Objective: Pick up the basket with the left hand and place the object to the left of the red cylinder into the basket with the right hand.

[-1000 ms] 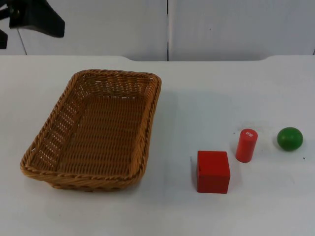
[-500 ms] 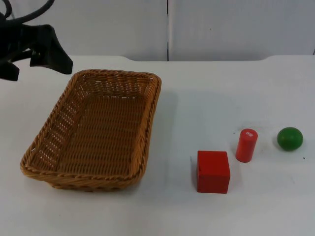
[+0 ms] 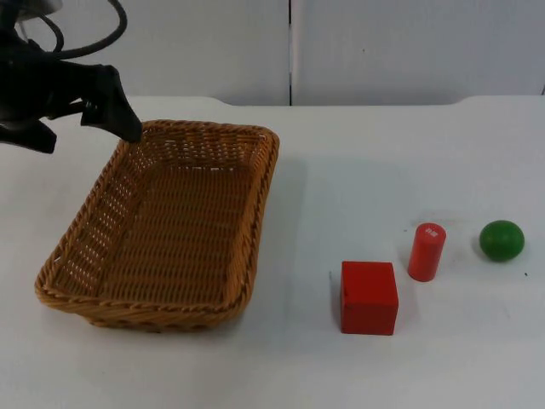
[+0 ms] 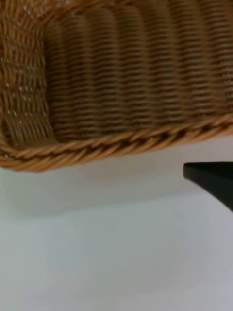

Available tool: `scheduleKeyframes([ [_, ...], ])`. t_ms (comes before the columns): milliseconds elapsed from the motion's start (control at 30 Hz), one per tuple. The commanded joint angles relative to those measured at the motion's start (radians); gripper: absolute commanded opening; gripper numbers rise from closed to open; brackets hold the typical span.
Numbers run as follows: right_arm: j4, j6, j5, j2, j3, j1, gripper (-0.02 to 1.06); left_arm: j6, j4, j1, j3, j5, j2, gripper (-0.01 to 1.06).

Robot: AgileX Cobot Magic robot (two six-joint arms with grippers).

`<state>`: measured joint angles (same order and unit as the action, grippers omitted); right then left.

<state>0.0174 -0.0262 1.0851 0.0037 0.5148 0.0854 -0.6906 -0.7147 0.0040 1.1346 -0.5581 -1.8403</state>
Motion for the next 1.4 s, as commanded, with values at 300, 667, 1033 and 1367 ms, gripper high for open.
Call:
scheduleKeyframes([
  [300, 0.005, 0.001, -0.007, -0.004, 0.001, -0.006, 1.05, 0.174, 0.166, 0.041, 0.139, -0.109, -0.134, 1.05],
  [667, 0.005, 0.001, -0.007, -0.004, 0.001, -0.006, 1.05, 0.112, 0.158, 0.04, 0.208, -0.205, -0.222, 1.05],
  [1033, 0.005, 0.001, -0.007, -0.004, 0.001, -0.006, 1.05, 0.101, 0.15, 0.027, 0.209, -0.213, -0.329, 1.05],
  [1367, 0.005, 0.001, -0.007, -0.004, 0.001, -0.006, 1.05, 0.101, 0.15, 0.027, 0.216, -0.21, -0.363, 1.05],
])
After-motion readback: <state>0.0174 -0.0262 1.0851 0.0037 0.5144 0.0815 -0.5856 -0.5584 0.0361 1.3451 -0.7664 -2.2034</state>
